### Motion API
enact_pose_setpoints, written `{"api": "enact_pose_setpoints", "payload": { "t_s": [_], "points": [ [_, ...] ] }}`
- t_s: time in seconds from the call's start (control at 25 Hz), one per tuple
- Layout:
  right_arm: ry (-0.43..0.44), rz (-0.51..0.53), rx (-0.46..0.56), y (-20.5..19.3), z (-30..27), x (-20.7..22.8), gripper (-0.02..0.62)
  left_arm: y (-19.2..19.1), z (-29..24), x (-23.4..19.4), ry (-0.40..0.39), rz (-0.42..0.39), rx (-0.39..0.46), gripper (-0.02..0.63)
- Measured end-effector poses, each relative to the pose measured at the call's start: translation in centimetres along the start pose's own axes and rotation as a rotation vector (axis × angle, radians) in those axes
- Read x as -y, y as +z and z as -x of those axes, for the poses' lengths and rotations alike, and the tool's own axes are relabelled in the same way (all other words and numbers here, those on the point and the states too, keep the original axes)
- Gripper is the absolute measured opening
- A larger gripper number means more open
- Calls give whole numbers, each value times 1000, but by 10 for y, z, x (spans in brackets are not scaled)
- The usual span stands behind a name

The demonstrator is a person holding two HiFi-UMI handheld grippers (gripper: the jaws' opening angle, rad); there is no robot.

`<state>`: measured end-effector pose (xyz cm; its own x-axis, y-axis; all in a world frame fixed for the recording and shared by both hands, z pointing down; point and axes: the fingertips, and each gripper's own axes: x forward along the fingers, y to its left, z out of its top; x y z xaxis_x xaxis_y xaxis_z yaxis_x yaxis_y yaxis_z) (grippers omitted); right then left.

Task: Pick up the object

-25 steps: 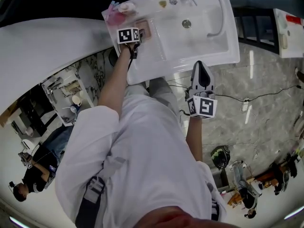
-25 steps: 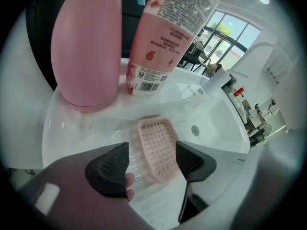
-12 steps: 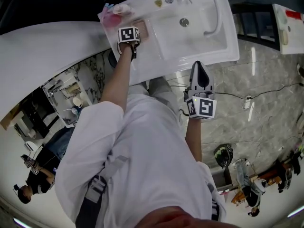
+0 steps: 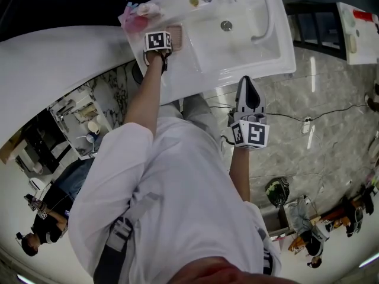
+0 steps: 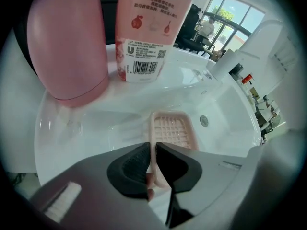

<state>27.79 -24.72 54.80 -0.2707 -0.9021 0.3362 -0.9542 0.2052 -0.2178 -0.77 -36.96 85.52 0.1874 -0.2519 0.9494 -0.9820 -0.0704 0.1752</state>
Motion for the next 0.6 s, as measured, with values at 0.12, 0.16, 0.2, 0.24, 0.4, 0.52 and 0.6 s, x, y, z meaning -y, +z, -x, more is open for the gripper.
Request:
{"api": "enact_pose_setpoints", "payload": {
  "t_s": [0.12, 0.16, 0.2, 0.24, 0.4, 0.52, 0.6],
  "points": [
    [8, 6, 3, 2, 1, -4, 2, 2, 6, 5, -13, -27, 12, 44],
    [10, 7, 5, 2, 1, -5, 2, 2, 8, 6, -18, -41, 14, 43],
    [12, 9, 7, 2, 1, -8, 2, 2, 10, 7, -23, -53, 17, 43],
    [15, 9, 9, 3, 0, -10, 2, 2, 13, 7, -27, -63, 23, 43],
    [34, 16, 18, 5, 0, -22, 2, 4, 26, 11, -55, -88, 57, 43],
    [49, 24, 25, 7, 0, -33, 2, 6, 41, 14, -74, -123, 83, 43],
    [59, 29, 31, 8, 0, -41, 2, 6, 53, 16, -79, -156, 97, 43]
  ]
}}
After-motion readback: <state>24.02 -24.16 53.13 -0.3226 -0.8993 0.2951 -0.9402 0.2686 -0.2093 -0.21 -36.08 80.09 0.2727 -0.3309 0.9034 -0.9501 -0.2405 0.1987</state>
